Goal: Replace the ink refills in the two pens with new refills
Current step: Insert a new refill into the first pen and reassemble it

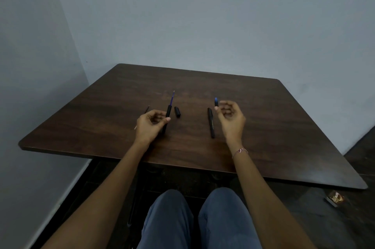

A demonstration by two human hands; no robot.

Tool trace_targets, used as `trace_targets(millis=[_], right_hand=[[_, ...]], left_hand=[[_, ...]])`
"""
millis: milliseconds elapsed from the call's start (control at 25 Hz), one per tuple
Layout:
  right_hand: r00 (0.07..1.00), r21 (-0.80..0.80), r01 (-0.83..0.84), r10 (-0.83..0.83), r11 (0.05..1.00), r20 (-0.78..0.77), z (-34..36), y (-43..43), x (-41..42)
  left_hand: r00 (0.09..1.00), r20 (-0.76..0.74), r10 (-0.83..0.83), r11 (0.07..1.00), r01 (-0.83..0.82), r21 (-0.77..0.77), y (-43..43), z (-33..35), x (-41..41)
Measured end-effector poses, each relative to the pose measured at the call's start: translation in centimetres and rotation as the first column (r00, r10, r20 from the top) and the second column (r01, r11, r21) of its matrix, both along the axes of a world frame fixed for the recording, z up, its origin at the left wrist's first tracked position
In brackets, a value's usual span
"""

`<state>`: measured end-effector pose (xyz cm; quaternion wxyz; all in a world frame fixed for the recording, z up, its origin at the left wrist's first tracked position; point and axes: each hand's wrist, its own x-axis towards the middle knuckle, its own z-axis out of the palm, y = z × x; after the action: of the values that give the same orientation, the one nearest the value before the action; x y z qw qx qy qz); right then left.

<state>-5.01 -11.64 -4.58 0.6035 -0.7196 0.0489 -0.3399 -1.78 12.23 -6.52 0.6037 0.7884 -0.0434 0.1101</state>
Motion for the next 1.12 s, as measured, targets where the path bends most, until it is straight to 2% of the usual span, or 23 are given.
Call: trace_targets(millis=[120, 240, 360, 520, 880, 1120], right_hand=[[0.998, 0.102, 0.037, -0.042, 0.994, 0.045, -0.9, -1.0, -1.1], [0.998, 0.184, -0.003, -0.008, 0.983, 0.060, -1.0, -1.3, -1.0], [0.997, 0.188, -0.059, 0.048, 0.980, 0.061, -0.8, -1.2, -1.1], [0.993, 0.244, -0.113, 0.100, 0.963, 0.067, -0.6, -1.4, -1.3], [0.993, 0.378, -0.114, 0.091, 0.919, 0.078, -1.0, -1.9, -0.8], [0.993, 0.407, -0.106, 0.074, 0.907, 0.093, -1.0, -2.0, -1.0]], left_hand=[[1.000, 0.013, -0.023, 1.000, 0.023, 0.010, -0.3, 0.3, -0.2], [0.998, 0.025, -0.058, 0.998, 0.058, -0.012, -1.9, 0.5, -0.7], [0.987, 0.049, -0.153, 0.988, 0.153, 0.003, -4.2, 0.3, -1.0], [0.963, 0.081, -0.255, 0.962, 0.244, 0.124, -6.0, 0.6, -1.2], [0.924, -0.029, -0.381, 0.912, 0.381, 0.152, -6.0, 0.7, -1.3], [0.912, -0.004, -0.410, 0.899, 0.405, 0.164, -6.0, 0.7, -1.5]])
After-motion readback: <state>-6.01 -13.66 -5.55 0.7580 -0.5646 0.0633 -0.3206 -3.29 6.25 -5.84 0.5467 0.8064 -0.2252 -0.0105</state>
